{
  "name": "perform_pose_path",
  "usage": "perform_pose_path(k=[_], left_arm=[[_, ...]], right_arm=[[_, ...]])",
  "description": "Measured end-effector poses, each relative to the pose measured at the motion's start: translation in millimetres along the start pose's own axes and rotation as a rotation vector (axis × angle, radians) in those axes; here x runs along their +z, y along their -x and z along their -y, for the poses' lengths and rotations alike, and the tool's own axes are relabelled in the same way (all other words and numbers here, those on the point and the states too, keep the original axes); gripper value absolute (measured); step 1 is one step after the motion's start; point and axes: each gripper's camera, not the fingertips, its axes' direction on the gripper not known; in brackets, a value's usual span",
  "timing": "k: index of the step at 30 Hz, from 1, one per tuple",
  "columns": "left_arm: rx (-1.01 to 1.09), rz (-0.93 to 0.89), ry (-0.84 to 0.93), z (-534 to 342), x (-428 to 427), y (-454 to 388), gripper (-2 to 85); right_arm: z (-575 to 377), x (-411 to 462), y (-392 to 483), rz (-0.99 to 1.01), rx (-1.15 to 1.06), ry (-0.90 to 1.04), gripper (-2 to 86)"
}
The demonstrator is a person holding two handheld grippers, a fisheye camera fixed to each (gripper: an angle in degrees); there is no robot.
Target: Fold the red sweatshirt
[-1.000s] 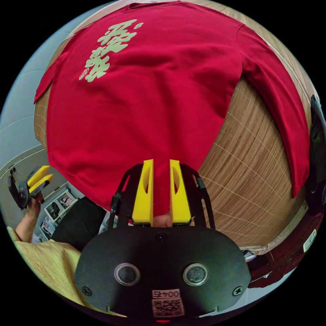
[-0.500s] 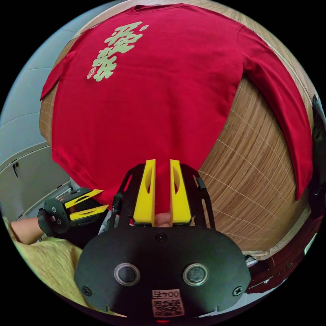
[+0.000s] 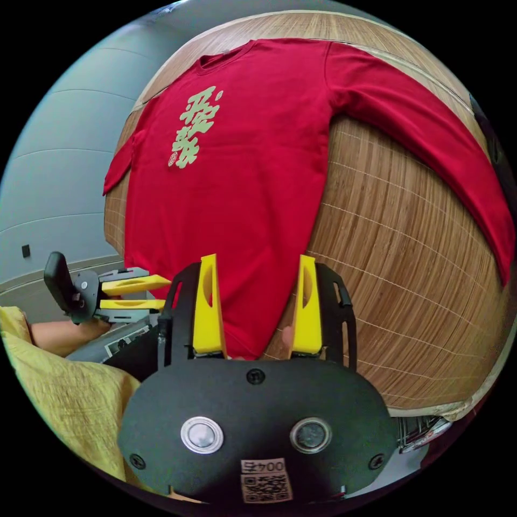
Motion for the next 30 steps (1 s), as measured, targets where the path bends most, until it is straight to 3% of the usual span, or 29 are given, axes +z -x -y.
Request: perform_pose_path(k=[5,10,16,20,23,24,30], left_arm=[[-0.027,0.073,-0.108,56,-23,27,8.1],[0.118,0.179,-0.214,175,-37,24,6.7],[0.328,0.277,-0.089,295,7,-3,3.2],[0.471,0.334,0.043,321,51,-29,2.1],[0.544,0.427,0.092,323,82,-43,1.5],[0.524,0.421,0.063,326,83,-44,1.4],[0.356,0.317,0.047,335,80,-41,1.3]], right_arm=[[-16,-8,-4,0.071,-0.02,-0.027,18.4],[-30,-3,7,0.063,-0.098,-0.031,16.0],[-43,7,11,0.082,-0.141,-0.07,15.9],[-46,27,2,0.092,-0.112,-0.023,15.4],[-55,38,-9,0.055,-0.073,-0.044,9.1],[-57,42,-15,0.045,-0.053,-0.032,5.7],[-51,41,-29,0.121,-0.048,-0.013,4.2]])
